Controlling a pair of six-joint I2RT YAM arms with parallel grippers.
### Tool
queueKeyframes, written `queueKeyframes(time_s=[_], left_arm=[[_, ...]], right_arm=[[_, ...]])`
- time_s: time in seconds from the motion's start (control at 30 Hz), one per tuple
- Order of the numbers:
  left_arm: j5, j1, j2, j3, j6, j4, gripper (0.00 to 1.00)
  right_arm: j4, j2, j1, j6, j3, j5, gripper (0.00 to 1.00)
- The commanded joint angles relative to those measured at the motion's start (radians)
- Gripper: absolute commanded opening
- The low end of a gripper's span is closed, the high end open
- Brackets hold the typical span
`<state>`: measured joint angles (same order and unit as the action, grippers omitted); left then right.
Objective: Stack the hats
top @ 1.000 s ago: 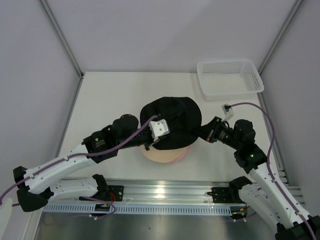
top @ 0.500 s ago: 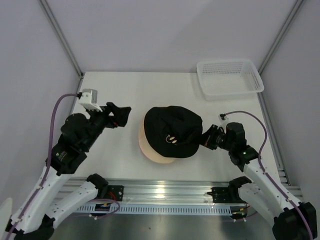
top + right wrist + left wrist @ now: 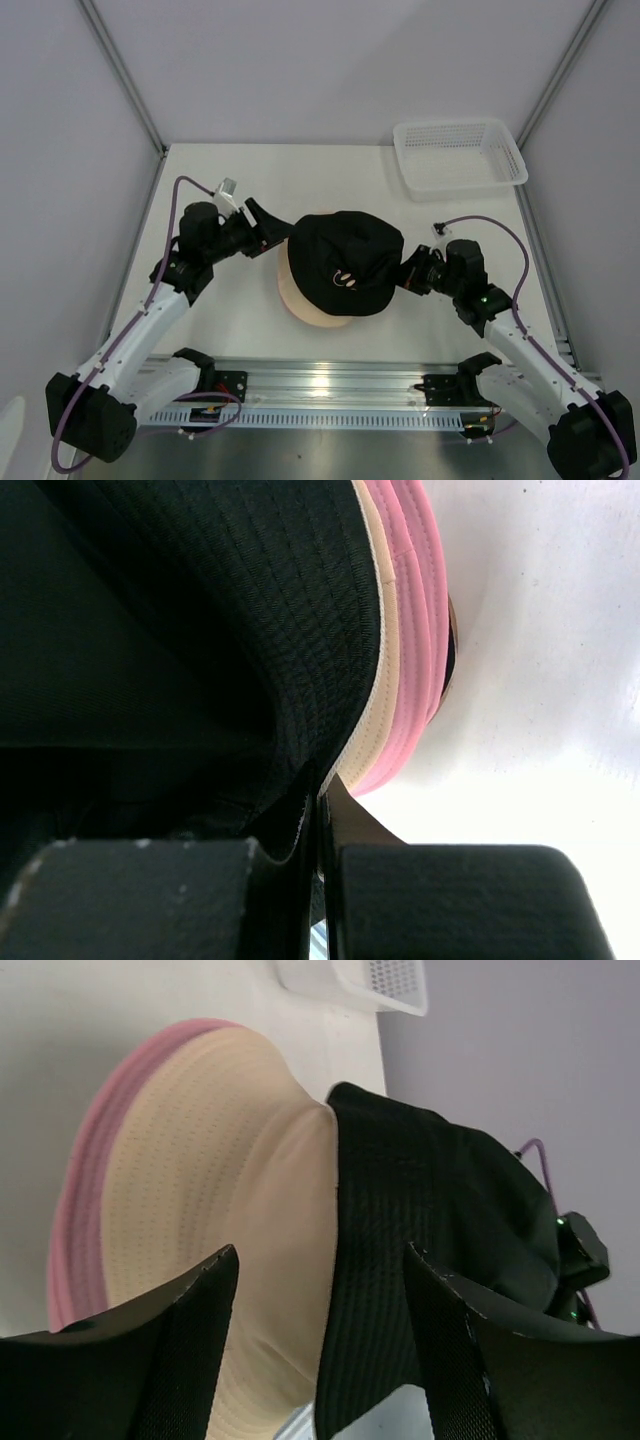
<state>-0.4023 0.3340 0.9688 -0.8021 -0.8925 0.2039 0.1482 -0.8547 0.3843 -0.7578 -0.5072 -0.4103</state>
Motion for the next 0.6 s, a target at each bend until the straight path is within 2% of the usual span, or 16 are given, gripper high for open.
queueKeyframes(time_s=[0.0,0.13,0.33,0.43,0.47,0.53,0.57], left_arm=[[-0.112,-0.007,-0.031,0.024,-0.112,-0.168,0.7],[-0.165,-0.003,-0.03,0.069,-0.143,-0.256,0.66],[-0.147,0.017,-0.018,0.072,-0.132,-0.253,0.61],[-0.144,0.019,-0.008,0.08,-0.135,-0.258,0.44],[-0.138,0.019,-0.008,0.08,-0.135,-0.259,0.29],[-0.124,0.02,-0.007,0.07,-0.126,-0.245,0.15],[-0.119,0.02,-0.004,0.058,-0.119,-0.238,0.01]], right_arm=[[-0.045,-0.004,0.014,0.008,-0.056,0.037,0.0],[-0.059,-0.026,0.028,-0.002,-0.066,0.036,0.0],[-0.067,-0.053,0.051,0.002,-0.097,0.039,0.0],[-0.062,-0.066,0.062,0.003,-0.117,0.047,0.0],[-0.058,-0.069,0.064,0.006,-0.122,0.05,0.0],[-0.052,-0.069,0.07,0.009,-0.139,0.053,0.0],[-0.045,-0.067,0.073,0.009,-0.145,0.057,0.0]])
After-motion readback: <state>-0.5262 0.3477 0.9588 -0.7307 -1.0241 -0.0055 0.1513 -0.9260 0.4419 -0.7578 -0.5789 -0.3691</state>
